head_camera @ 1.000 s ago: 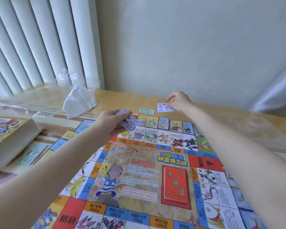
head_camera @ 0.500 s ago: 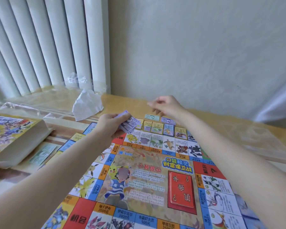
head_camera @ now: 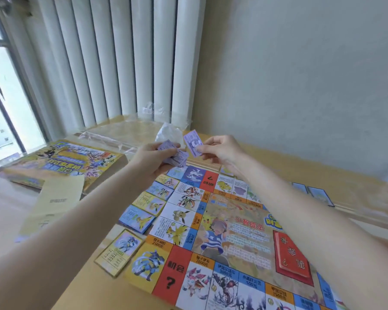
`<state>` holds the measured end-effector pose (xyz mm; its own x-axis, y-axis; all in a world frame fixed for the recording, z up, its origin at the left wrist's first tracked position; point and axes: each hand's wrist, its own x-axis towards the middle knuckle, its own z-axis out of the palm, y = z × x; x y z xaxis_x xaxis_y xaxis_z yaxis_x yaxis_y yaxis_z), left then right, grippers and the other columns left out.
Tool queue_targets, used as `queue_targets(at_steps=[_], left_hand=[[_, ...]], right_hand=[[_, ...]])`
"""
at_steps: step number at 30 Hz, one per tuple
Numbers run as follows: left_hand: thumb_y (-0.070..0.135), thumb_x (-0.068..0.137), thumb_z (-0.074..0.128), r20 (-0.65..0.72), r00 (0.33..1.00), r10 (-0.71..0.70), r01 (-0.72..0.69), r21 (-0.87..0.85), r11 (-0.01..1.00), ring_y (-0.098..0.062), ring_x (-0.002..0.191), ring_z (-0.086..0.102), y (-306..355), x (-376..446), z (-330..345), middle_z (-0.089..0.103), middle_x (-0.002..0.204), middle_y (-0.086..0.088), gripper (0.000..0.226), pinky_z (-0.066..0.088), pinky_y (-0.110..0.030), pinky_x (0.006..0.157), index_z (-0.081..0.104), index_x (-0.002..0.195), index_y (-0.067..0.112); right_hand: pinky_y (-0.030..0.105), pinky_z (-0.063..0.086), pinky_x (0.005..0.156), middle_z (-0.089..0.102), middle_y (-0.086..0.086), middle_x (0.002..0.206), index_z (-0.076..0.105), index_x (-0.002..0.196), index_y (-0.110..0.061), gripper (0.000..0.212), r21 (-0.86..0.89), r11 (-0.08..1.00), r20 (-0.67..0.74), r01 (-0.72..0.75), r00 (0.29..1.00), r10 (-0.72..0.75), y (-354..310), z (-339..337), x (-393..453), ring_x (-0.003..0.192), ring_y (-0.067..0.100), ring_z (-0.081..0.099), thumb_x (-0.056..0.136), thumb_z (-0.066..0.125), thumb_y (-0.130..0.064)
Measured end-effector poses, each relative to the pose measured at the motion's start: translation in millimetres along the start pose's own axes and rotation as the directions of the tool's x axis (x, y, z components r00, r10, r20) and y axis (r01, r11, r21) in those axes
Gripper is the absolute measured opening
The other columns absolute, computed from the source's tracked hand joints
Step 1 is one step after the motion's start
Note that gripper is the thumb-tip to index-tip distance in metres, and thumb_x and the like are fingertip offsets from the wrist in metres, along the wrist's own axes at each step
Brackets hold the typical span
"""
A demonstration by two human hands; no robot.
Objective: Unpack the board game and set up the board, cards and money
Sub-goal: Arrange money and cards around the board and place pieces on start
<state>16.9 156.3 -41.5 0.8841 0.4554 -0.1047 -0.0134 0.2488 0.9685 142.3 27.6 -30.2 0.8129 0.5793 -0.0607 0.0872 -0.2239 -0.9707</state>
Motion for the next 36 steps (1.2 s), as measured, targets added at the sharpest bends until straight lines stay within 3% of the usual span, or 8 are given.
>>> queue_targets(at_steps=[6, 10, 15, 20, 25, 28, 31, 36], left_hand=[[0.001, 0.09, 0.055, -0.185, 0.983, -0.005, -0.004, -0.047, 0.999, -0.01, 0.058, 0.067, 11.6, -3.7, -65.3, 0.07, 0.074, -0.005, 0.008, 0.056, -0.018, 0.055, 0.061, 0.095, 0.005], [0.002, 0.09, 0.055, -0.269, 0.963, -0.028, 0.008, -0.075, 0.997, -0.02, 0.071, 0.062, 8.5, -2.2, -86.6, 0.064, 0.083, -0.012, 0.012, 0.057, -0.025, 0.063, 0.06, 0.101, 0.003], [0.002, 0.089, 0.057, -0.284, 0.958, -0.032, 0.009, -0.084, 0.996, -0.008, 0.052, 0.066, 1.9, -2.2, -90.5, 0.066, 0.076, -0.008, 0.008, 0.055, -0.018, 0.053, 0.063, 0.087, 0.008], [0.002, 0.089, 0.057, -0.27, 0.962, -0.033, 0.012, -0.08, 0.997, -0.005, 0.052, 0.065, -0.9, -4.7, -91.2, 0.07, 0.06, 0.003, 0.008, 0.054, -0.016, 0.052, 0.062, 0.088, 0.008], [0.004, 0.087, 0.061, -0.267, 0.963, -0.029, 0.012, -0.065, 0.998, -0.009, 0.057, 0.065, -3.7, -10.3, -87.5, 0.066, 0.082, -0.007, 0.008, 0.056, -0.018, 0.058, 0.063, 0.085, 0.011], [0.005, 0.085, 0.063, -0.26, 0.965, -0.039, 0.025, -0.054, 0.998, -0.012, 0.058, 0.066, -0.9, -17.9, -83.0, 0.066, 0.084, -0.01, 0.003, 0.057, -0.02, 0.059, 0.063, 0.085, 0.008], [0.008, 0.083, 0.065, -0.218, 0.975, -0.039, 0.035, -0.021, 0.999, -0.009, 0.052, 0.065, 1.7, -31.7, -74.2, 0.064, 0.08, -0.011, 0.006, 0.054, -0.017, 0.051, 0.062, 0.086, 0.004], [0.015, 0.085, 0.062, -0.013, 0.999, -0.043, 0.043, 0.006, 0.999, -0.009, 0.064, 0.065, 0.4, -73.0, -53.6, 0.067, 0.081, -0.006, 0.011, 0.055, -0.016, 0.059, 0.066, 0.091, 0.007]], right_hand=[[0.018, 0.035, 0.041, 0.058, 0.001, 0.066, 0.057, 0.088, -0.011, 0.013, -0.382, 0.92, 0.106, 0.089, 0.993, -0.052, -9.6, 55.1, 32.5, 0.048, 0.009, 0.048, 0.082, 0.064, -0.002], [0.022, 0.038, 0.053, 0.054, 0.0, 0.069, 0.061, 0.088, -0.009, 0.008, -0.338, 0.936, 0.199, 0.093, 0.98, -0.025, -7.8, 90.6, 45.0, 0.058, 0.013, 0.043, 0.083, 0.066, -0.006], [0.021, 0.033, 0.054, 0.053, 0.002, 0.079, 0.065, 0.108, 0.004, 0.026, -0.459, 0.887, 0.258, 0.046, 0.962, 0.084, 0.9, 110.9, 46.8, 0.061, 0.011, 0.04, 0.087, 0.064, -0.011], [0.033, 0.049, 0.09, 0.065, 0.014, 0.11, 0.069, 0.099, 0.005, 0.021, -0.514, 0.856, 0.213, 0.058, 0.975, 0.062, 14.4, 125.7, 50.0, 0.105, 0.023, 0.059, 0.083, 0.068, -0.008], [0.041, 0.049, 0.085, 0.062, 0.011, 0.101, 0.063, 0.1, -0.002, 0.023, -0.711, 0.681, 0.107, 0.178, 0.983, -0.146, 27.0, 137.5, 35.7, 0.098, 0.028, 0.059, 0.083, 0.069, -0.017], [0.037, 0.048, 0.081, 0.06, 0.012, 0.102, 0.057, 0.101, -0.003, 0.022, -0.58, 0.795, -0.034, 0.176, 0.97, -0.24, 13.5, 129.8, 24.2, 0.095, 0.028, 0.057, 0.087, 0.062, -0.02], [0.025, 0.046, 0.064, 0.061, 0.004, 0.084, 0.06, 0.092, -0.007, 0.018, -0.271, 0.946, 0.187, 0.179, 0.974, -0.131, -14.9, 108.2, -6.0, 0.075, 0.016, 0.059, 0.09, 0.061, -0.025], [0.013, 0.041, 0.046, 0.06, -0.003, 0.057, 0.061, 0.076, -0.008, 0.014, -0.346, 0.896, 0.333, 0.277, 0.929, -0.159, -31.1, 77.9, -73.2, 0.04, -0.002, 0.049, 0.077, 0.075, -0.012]])
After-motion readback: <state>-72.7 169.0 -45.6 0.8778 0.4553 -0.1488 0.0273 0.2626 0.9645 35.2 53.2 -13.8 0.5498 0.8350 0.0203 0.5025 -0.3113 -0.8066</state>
